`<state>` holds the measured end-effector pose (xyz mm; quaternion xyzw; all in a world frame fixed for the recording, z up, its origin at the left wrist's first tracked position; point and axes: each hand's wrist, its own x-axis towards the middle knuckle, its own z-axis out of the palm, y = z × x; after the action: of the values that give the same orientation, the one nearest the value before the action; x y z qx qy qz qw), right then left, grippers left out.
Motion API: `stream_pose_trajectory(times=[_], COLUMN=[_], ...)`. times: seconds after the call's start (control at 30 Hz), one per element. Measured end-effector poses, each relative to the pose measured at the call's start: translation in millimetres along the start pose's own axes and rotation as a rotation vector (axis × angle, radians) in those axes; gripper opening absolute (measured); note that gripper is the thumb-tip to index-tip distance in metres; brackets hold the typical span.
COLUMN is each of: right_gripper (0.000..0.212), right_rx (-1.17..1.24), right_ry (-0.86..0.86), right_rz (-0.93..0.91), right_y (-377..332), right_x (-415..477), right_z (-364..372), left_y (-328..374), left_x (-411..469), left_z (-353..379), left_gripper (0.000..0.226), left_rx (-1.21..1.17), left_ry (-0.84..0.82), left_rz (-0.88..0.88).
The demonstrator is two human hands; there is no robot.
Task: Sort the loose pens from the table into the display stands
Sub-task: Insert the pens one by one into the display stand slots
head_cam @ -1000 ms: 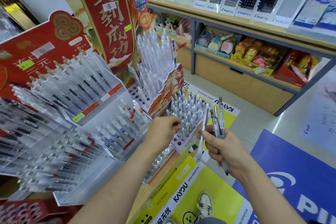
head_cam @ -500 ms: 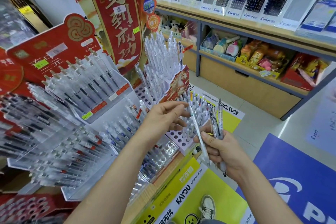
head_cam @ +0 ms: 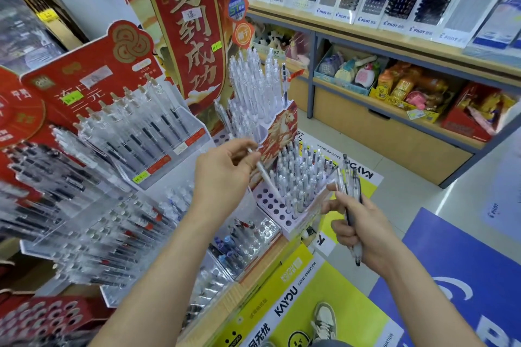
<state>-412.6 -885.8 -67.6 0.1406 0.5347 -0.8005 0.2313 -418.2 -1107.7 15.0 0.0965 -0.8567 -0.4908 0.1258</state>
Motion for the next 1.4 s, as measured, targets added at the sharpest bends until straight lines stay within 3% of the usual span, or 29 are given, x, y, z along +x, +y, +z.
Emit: stream_pose_trajectory(times=[0.17, 0.47, 0.7, 0.8, 0.97, 1.13, 1.3, 1.4], right_gripper=[0.025, 0.029, 0.023, 0.009, 0.004, 0.005, 0.040, 0.048], right_rx=[-0.029, -0.140, -0.060, -0.084, -0.073, -0.071, -0.129, -0.154], right_ry=[-0.013, -0.069, -0.061, -0.080, -0.091, -0.089, -0.149, -0.173], right_rz=[0.014, 0.018, 0.071, 0.036, -0.023, -0.027, -0.033, -0.041], right_y=[4, 3, 3, 2, 3, 5, 4, 1], right_x=[-1, -5, -2, -3, -4, -4, -8, -10], right_z=[-2, -4, -4, -2, 3, 5, 11, 13], left_y=[-24, -51, -65, -67, -69, -69, -60, -50], left_x=[-4, -1, -2, -1, 1, 3, 6, 4], left_z=[26, 49, 58, 62, 66, 65, 64, 55], left_gripper=[0.015, 0.026, 0.027, 0.036, 0.013, 0.015, 0.018, 0.025], left_rx=[0.281, 0.407, 0.483, 0.532, 0.654, 0.593, 0.529, 0.506], left_ry=[-0.090, -0.198, -0.345, -0.376, -0.388, -0.376, -0.417, -0.375], left_rz=[0.053, 0.066, 0.050, 0.095, 0.233, 0.221, 0.086, 0.044])
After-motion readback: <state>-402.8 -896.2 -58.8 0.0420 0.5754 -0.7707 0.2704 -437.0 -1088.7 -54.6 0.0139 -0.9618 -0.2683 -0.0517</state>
